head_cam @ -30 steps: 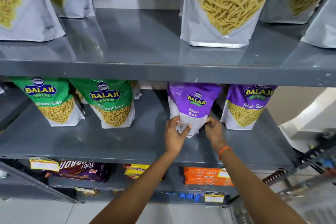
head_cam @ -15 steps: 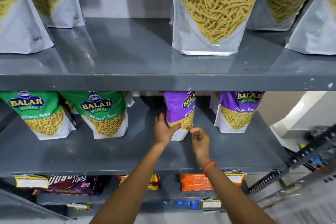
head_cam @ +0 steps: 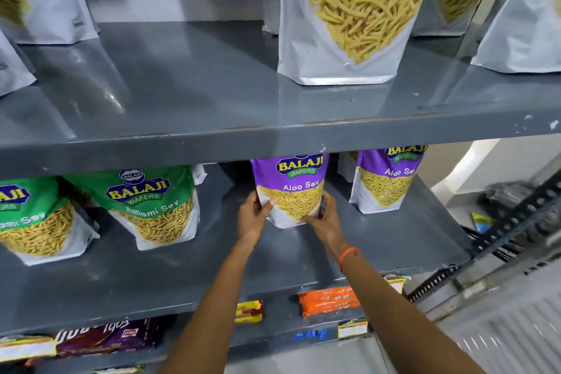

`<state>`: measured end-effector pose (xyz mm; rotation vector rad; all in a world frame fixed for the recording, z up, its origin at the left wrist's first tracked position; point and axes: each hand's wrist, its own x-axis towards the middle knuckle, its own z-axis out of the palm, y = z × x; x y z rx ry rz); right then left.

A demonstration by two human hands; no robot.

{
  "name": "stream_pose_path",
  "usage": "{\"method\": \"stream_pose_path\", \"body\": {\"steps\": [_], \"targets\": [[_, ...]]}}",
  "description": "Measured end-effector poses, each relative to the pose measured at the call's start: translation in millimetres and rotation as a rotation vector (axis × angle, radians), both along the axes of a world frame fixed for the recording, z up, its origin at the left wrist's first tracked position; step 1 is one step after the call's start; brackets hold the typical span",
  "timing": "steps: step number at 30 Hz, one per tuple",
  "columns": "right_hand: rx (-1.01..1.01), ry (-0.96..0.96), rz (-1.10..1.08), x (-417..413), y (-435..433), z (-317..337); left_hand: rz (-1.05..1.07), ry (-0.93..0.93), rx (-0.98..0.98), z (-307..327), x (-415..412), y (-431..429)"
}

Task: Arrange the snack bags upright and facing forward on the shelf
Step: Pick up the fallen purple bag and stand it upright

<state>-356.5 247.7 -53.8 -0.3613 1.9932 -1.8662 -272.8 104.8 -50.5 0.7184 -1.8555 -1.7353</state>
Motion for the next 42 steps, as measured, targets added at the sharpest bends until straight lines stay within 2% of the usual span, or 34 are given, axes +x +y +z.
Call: {"method": "stream_pose_path", "body": {"steps": [8, 12, 14, 17, 19, 21, 24, 26, 29, 31, 33, 35, 39, 42], "targets": [[0.108, 0.095, -0.006, 2, 3, 0, 0.1, -0.021, -0.085, 1, 5, 21], [0.257, 0.222, 0.069, -3, 7, 7, 0.155, -0.111, -0.212, 12, 2, 29], [0.384, 0.391, 0.033, -1, 16, 13, 0.285, -0.155, -0.372, 20, -1, 44], [0.394, 0.651, -0.166, -1, 43, 30, 0.42, -0.17, -0.679, 26, -8, 82], [0.396, 0.772, -0.274, -11, 62, 33, 0.407, -0.153, -0.875, 26, -18, 111], [0.385, 0.773, -0.348, -25, 82, 31, 0.27, -0.118, -0.979, 24, -36, 140], [0.28, 0.59, -0.449, -52, 111, 25, -0.037, -0.035, -0.718, 22, -67, 176], [0.286, 0.44, -0.482, -76, 131, 18, -0.113, -0.075, -0.484, 23, -91, 186], [0.274, 0.243, -0.283, -108, 154, 12, -0.192, -0.234, -0.207, 24, -122, 172], [0.272, 0.195, -0.107, -127, 163, 10, -0.262, -0.216, -0.108, 13, -135, 156], [0.264, 0.198, 0.046, -139, 169, 10, -0.298, -0.198, -0.039, 12, -136, 154], [0.243, 0.172, 0.107, -137, 177, 9, -0.288, -0.186, 0.007, 13, -130, 162], [0.162, 0.192, 0.055, -105, 207, 1, -0.241, -0.19, 0.03, 0, -110, 188], [0.103, 0.201, 0.021, -81, 233, -5, -0.284, -0.223, 0.005, -2, -86, 217]]}}
